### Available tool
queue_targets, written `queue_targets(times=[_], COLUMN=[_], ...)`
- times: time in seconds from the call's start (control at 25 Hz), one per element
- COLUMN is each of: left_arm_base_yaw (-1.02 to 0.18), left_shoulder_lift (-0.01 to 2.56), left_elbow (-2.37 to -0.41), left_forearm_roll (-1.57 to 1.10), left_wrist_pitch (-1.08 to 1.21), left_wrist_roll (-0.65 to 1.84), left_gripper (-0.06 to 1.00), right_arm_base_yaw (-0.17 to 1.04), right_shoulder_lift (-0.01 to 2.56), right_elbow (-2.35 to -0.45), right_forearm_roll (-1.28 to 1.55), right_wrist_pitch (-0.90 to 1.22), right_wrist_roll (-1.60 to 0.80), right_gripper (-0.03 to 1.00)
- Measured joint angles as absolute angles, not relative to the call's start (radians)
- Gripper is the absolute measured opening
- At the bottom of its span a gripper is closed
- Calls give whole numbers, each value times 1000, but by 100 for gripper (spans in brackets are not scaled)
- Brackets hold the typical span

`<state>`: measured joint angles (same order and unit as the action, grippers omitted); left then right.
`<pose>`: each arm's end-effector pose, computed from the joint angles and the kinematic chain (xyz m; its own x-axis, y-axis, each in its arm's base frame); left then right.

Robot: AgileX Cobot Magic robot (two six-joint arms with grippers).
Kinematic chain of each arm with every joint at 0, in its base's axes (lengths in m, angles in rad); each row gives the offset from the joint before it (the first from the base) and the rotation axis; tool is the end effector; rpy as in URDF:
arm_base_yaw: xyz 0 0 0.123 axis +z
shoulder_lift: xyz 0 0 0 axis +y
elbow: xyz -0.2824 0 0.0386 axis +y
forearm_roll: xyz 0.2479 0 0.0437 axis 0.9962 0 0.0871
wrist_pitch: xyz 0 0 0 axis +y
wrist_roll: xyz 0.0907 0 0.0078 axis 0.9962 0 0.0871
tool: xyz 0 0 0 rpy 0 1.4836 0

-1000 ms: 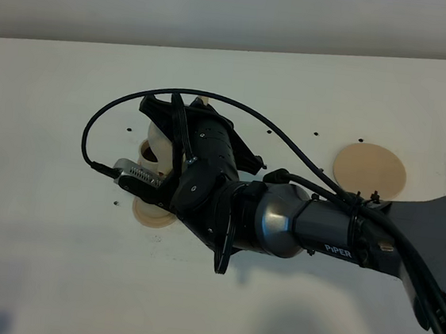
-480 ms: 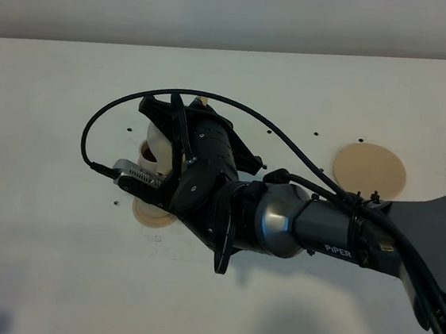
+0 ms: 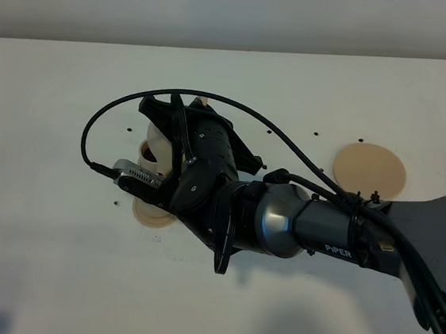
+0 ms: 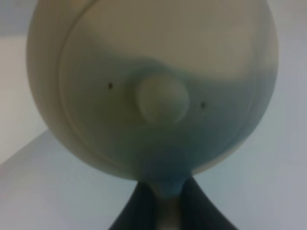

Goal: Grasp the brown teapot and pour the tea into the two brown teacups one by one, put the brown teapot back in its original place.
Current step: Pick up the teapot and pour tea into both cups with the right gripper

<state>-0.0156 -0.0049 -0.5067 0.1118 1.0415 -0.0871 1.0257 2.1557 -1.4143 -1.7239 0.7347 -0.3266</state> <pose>-0.0058 0.0089 0.2810 -0.4235 -0.0237 -0.9056 -0.0845 0.9963 0.0134 0.2900 0.3617 0.1683 0.4247 -0.5448 0.7230 -0.0477 -0.8110 -0.5831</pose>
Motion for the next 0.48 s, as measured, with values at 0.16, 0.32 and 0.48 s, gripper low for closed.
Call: queue_targets(times=[0.16,0.32,0.48], left_arm_base_yaw=[-16,-16,-16], left_shoulder_lift=[-5,-5,-5], left_elbow=[-507,-507,-507], left_forearm_roll=[112,112,112], left_wrist_pitch=[1042,1042,1042], left_wrist_roll=[-87,-87,-87], left_gripper=[61,61,61], right_arm_base_yaw=[1026,1026,1026], right_shoulder_lift=[2156,2156,2156], right_elbow=[-1414,-1414,-1414], right_forearm_roll=[-1724,-1724,-1724], right_wrist_pitch=[734,734,734], right_wrist_roll=[-327,-327,-327], right_gripper=[13,13,13])
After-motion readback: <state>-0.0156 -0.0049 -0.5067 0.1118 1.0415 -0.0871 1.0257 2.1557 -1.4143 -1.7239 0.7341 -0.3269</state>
